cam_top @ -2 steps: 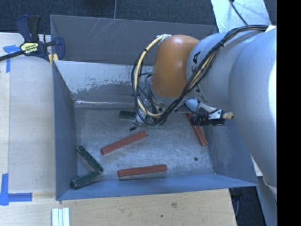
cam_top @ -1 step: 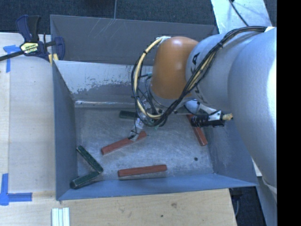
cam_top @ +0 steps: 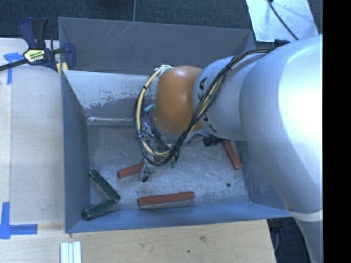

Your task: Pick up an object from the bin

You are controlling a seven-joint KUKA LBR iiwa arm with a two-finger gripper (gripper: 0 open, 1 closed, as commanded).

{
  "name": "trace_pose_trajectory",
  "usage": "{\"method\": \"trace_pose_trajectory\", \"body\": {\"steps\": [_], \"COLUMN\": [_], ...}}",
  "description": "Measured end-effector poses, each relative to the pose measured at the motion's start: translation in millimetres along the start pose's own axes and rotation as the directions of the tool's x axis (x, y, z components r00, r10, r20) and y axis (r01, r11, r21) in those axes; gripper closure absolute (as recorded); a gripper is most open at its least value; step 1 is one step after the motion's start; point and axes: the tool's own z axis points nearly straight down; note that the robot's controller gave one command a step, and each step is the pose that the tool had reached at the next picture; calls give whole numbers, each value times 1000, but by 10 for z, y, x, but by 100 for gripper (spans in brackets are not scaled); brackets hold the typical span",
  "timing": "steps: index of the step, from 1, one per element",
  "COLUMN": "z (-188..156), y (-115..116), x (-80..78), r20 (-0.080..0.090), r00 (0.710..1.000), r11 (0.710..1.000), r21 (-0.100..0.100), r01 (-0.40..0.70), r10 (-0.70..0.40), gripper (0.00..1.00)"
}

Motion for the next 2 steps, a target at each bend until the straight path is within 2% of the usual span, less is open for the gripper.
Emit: {"method": "trace_pose_trajectory", "body": {"steps": [1,2], "z": [-27,-1344], "y": [10,22], "x": [-22,84], "r20": [8,9], "r00": [1000,1000], "r11": [1000,1000], "r21": [-3,-3], "r01": [0,19], "r10": [0,-19], "gripper": [100,100]}}
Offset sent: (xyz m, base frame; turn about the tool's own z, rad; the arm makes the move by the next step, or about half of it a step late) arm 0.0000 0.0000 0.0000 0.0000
